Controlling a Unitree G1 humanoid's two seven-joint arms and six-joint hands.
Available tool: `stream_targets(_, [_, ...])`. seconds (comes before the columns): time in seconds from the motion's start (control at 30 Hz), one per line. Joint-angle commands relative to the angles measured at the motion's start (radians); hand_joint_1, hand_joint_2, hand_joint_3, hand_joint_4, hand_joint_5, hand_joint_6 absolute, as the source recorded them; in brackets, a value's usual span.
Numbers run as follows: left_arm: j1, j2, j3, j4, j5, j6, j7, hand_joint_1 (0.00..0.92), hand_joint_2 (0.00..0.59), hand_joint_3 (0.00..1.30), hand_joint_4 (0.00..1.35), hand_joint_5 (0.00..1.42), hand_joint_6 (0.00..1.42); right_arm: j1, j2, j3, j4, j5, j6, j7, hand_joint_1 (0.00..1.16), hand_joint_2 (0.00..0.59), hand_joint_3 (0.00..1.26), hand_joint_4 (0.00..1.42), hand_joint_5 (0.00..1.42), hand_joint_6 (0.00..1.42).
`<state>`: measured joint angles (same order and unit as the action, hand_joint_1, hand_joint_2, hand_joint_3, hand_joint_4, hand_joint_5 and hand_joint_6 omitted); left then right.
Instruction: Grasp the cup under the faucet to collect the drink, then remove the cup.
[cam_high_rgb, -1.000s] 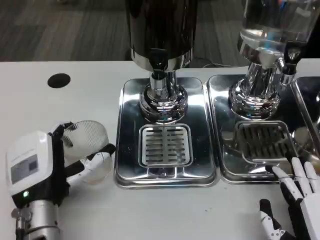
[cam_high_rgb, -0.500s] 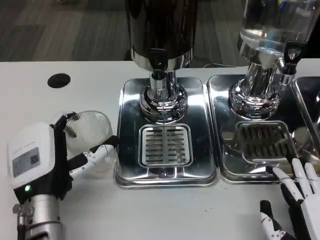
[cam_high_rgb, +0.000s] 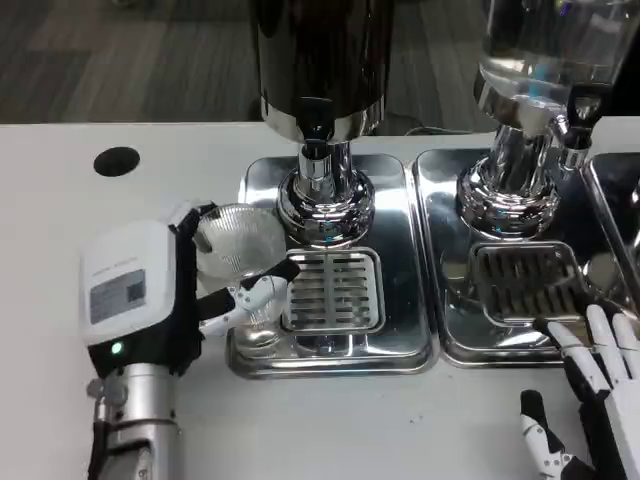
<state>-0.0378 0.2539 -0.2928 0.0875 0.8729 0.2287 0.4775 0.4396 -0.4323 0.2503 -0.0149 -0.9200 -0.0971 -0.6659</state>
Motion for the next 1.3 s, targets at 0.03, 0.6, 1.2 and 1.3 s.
stream_targets(0.03, [-0.066,-0.020,-0.016,0.056,0.016,0.016,0.000,0.335,0.129,0.53,0.59,0.88,1.17,0.011,-0.001,-0.014,-0.014,0.001,-0.007,-0.005,0.27,0.455,0.20,0.00,0.00,0.13])
stream_targets(0.6, [-0.206,-0.089,-0.115,0.211,0.049,0.066,0.004,0.273,0.136,0.51,0.57,0.89,1.17,-0.001,0.001,-0.033,0.003,0.022,-0.021,-0.004,0.28,0.459,0.19,0.00,0.00,0.13])
stream_targets(1.2, [-0.231,-0.094,-0.147,0.262,0.036,0.065,0.021,0.068,0.076,0.35,0.31,0.56,0.76,0.016,0.004,-0.054,0.012,0.036,-0.042,-0.011,0.24,0.460,0.19,0.00,0.00,0.13])
stream_targets(1.3, [-0.228,-0.099,-0.147,0.267,0.031,0.060,0.028,0.048,0.074,0.31,0.27,0.52,0.69,0.021,0.000,-0.059,0.009,0.038,-0.046,-0.010,0.23,0.460,0.19,0.00,0.00,0.13])
